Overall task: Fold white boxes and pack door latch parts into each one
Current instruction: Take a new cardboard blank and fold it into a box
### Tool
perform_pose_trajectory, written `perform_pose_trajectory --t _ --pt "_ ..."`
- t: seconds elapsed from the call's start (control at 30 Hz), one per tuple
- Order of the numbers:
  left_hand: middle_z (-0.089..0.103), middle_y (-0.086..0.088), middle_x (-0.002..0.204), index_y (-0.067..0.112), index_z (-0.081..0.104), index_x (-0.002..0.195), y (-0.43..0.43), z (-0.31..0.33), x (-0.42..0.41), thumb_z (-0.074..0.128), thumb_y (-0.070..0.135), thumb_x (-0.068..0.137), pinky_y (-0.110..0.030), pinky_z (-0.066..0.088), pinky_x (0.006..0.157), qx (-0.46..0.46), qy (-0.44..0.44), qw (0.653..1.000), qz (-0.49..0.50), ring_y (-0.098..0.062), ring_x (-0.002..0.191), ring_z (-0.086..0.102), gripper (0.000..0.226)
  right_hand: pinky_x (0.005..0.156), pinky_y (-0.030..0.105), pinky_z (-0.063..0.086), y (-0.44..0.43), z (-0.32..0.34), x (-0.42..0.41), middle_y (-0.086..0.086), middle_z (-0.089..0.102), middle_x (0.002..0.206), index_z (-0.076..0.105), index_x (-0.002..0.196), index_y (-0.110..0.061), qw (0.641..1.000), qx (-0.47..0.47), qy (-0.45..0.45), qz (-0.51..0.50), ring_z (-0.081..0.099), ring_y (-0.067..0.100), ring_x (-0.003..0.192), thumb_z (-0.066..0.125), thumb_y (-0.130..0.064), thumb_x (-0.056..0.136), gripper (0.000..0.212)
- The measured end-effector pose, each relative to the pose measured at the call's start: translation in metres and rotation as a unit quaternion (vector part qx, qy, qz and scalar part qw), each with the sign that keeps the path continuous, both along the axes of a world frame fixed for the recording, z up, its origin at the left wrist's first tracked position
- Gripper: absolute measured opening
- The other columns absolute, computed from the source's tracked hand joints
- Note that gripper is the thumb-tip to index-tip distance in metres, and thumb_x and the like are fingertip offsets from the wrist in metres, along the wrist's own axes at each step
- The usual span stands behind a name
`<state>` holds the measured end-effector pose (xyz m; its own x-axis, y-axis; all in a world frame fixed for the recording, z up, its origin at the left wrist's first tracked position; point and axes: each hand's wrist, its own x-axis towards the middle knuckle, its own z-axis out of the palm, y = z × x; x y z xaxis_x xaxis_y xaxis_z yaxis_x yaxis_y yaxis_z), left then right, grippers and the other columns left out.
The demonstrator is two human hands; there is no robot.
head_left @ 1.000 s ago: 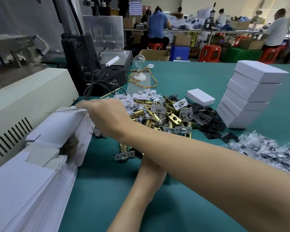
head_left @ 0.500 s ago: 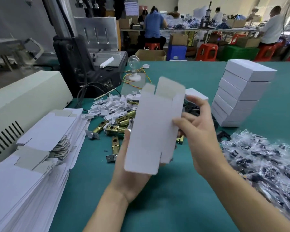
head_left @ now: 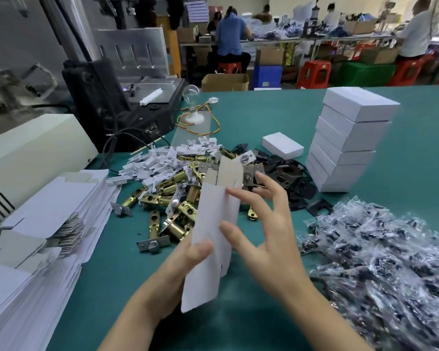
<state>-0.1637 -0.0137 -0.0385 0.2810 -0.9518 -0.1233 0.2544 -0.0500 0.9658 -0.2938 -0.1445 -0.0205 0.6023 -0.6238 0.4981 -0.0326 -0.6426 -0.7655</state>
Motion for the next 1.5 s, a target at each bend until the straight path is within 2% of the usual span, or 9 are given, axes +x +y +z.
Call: perform_pose_trajectory --t 0.23,0.33,0.5,0.63,0.77,0.9,1.03,1.23,1.5 --pt "0.061 0.025 0.140 0.068 0.043 0.137 -0.004 0.007 -0.004 0.078 0.085 0.063 -0.013 0.049 0.098 -0.058 -0.143 0.988 -0.012 -0.002 0.131 0.059 0.083 0.114 0.041 0.039 0.000 0.009 -0.002 -0.006 0.034 0.148 0.061 0.111 -0.031 0.998 0.034 -0.032 0.034 0.037 0.015 0.144 0.069 -0.063 0.078 0.046" --pt "0.063 0.019 0.139 0.054 0.035 0.147 -0.010 -0.001 0.002 0.078 0.088 0.058 -0.030 0.055 0.097 -0.058 -0.149 0.987 0.002 -0.016 0.128 0.063 0.104 0.110 0.035 0.040 -0.002 0.013 -0.004 -0.005 0.037 0.137 0.056 0.099 -0.028 0.997 0.050 -0.048 0.027 0.037 0.016 0.143 0.074 -0.062 0.073 0.046" --pt "0.060 0.024 0.144 0.068 0.042 0.140 -0.003 -0.007 0.008 0.072 0.048 0.075 -0.031 0.055 0.100 -0.059 -0.181 0.982 0.001 -0.011 0.133 0.061 0.075 0.102 0.024 0.044 -0.007 0.013 -0.005 -0.004 0.038 0.132 0.054 0.086 -0.024 0.996 0.050 -0.058 0.038 0.049 0.013 0.129 0.082 -0.058 0.068 0.048" --pt "0.054 0.015 0.153 0.053 0.036 0.155 0.004 -0.005 0.008 0.079 0.070 0.077 -0.025 0.054 0.101 -0.040 -0.167 0.985 -0.006 -0.010 0.138 0.056 0.091 0.103 0.018 0.041 -0.014 0.011 -0.006 -0.006 0.040 0.132 0.053 0.083 -0.026 0.996 0.047 -0.054 0.051 0.051 0.012 0.128 0.084 -0.059 0.067 0.048" --pt "0.068 -0.003 0.140 0.048 0.054 0.144 0.003 -0.002 0.005 0.081 0.071 0.075 -0.032 0.059 0.090 -0.016 -0.119 0.993 0.017 -0.022 0.128 0.066 0.078 0.100 0.040 0.054 -0.015 0.007 -0.002 -0.005 0.061 0.127 0.056 0.093 -0.029 0.972 0.189 -0.103 0.090 0.066 0.018 0.118 0.086 -0.042 0.072 0.039" --pt "0.071 -0.010 0.135 0.038 0.064 0.135 0.000 -0.003 0.004 0.087 0.056 0.079 -0.034 0.061 0.090 -0.028 -0.068 0.996 0.044 -0.028 0.124 0.069 0.063 0.078 0.026 0.059 -0.013 0.006 -0.001 -0.001 0.078 0.109 0.049 0.123 -0.032 0.930 0.323 -0.104 0.139 0.076 0.017 0.097 0.081 -0.026 0.081 0.054" --pt "0.077 -0.006 0.124 0.040 0.074 0.117 -0.004 -0.004 0.002 0.099 0.054 0.062 -0.034 0.064 0.081 -0.028 -0.053 0.992 0.113 -0.029 0.109 0.076 0.062 0.072 0.031 0.060 -0.007 0.004 0.000 0.000 0.079 0.103 0.062 0.121 -0.026 0.944 0.294 -0.036 0.146 0.076 0.017 0.092 0.080 -0.029 0.081 0.044" --pt "0.077 -0.003 0.122 0.042 0.076 0.113 -0.005 -0.001 -0.004 0.089 0.052 0.071 -0.030 0.063 0.081 -0.014 -0.031 0.993 0.116 -0.024 0.108 0.076 0.045 0.071 0.026 0.056 0.000 -0.004 0.003 -0.008 0.075 0.103 0.067 0.110 -0.029 0.951 0.280 -0.023 0.131 0.073 0.010 0.092 0.068 -0.033 0.093 0.018" --pt "0.078 -0.008 0.121 0.034 0.079 0.114 0.001 0.003 -0.013 0.096 0.063 0.055 -0.033 0.061 0.086 -0.001 0.042 0.998 0.039 -0.027 0.110 0.075 0.068 0.097 0.034 0.050 0.011 -0.016 0.010 -0.017 0.062 0.120 0.058 0.124 -0.044 0.965 0.222 0.033 0.136 0.059 0.004 0.118 0.042 -0.048 0.102 0.027"
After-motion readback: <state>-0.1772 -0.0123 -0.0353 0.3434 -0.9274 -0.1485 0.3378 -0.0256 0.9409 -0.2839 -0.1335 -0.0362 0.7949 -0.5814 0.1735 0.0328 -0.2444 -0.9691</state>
